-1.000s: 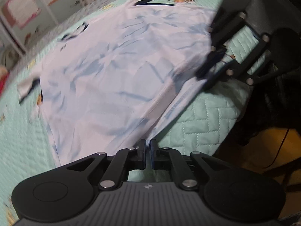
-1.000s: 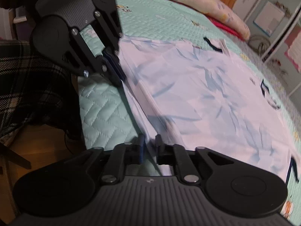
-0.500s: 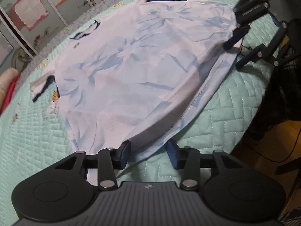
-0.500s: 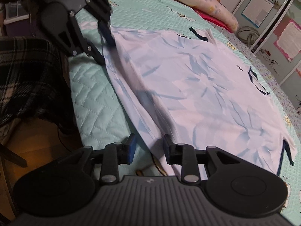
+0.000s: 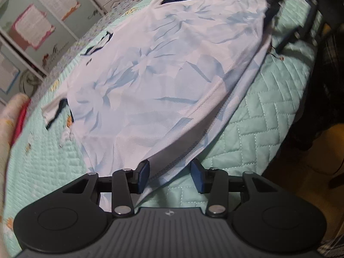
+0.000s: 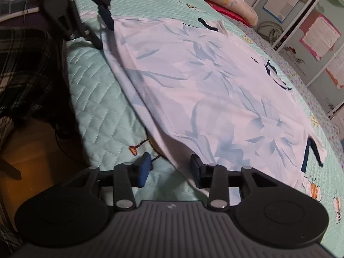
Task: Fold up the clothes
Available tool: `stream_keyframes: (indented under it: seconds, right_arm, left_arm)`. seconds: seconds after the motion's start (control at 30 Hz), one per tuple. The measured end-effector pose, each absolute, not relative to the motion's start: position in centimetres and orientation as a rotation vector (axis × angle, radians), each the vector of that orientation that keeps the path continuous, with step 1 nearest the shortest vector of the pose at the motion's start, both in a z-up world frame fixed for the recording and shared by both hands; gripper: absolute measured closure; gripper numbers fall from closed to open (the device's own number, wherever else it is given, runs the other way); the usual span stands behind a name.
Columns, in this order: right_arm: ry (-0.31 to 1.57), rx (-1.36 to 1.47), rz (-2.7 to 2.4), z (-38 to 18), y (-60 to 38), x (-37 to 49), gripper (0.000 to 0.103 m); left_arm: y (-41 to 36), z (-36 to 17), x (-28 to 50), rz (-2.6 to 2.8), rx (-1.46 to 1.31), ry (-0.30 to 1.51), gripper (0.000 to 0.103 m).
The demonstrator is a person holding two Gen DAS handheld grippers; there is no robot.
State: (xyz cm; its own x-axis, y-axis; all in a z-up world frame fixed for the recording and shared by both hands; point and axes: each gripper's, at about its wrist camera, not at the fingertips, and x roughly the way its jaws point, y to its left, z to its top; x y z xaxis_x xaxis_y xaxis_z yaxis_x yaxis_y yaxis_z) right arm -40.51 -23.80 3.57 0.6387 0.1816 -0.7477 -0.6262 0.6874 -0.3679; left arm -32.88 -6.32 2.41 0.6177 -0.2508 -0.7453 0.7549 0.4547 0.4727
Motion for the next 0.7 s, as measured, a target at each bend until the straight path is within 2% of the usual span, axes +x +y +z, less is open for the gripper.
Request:
stream_keyframes:
  seconds: [0.1,0.27,0.37,0.5,0.57,0.63,0.67,0.7]
  right_arm:
    - [0.752,-0.656,0.505,3.9,-24.2,-39.9,0.063]
    - [0.725,-0.709,0.478,3.7,-24.6,-40.0,0.077]
    - [0.703,-0.748,0.467,3.4,-24.7,-40.3,0.079]
    - [0.677,-0.793,0.457,3.1,-24.5,-40.6,0.086]
    - [0.679,-0.793,0.455,3.3,-24.5,-40.5,0.094]
    - [0.685,-0.791,0.454,3.5,-24.5,-40.3,0.099]
    - [0.689,-0.79,0.453,3.5,-24.6,-40.2,0.102]
    - [0.691,-0.792,0.453,3.6,-24.6,-40.1,0.102]
  left_arm:
    - [-6.6,2.2,-33.8,-0.66,0.949,0.607,0.058]
    - [-6.7,1.7,-34.9,-0.632,0.992,0.558,0.061]
    - [-6.7,1.7,-34.4,-0.643,0.958,0.591,0.069]
    - [-6.8,1.9,-33.7,-0.681,0.966,0.621,0.069]
    - [-6.6,2.3,-32.8,-0.704,0.936,0.666,0.069]
    - [-6.5,2.6,-31.9,-0.72,0.914,0.708,0.077]
    - [-6.4,2.6,-31.5,-0.725,0.908,0.728,0.096]
    - [-6.3,2.7,-31.1,-0.729,0.902,0.747,0.103]
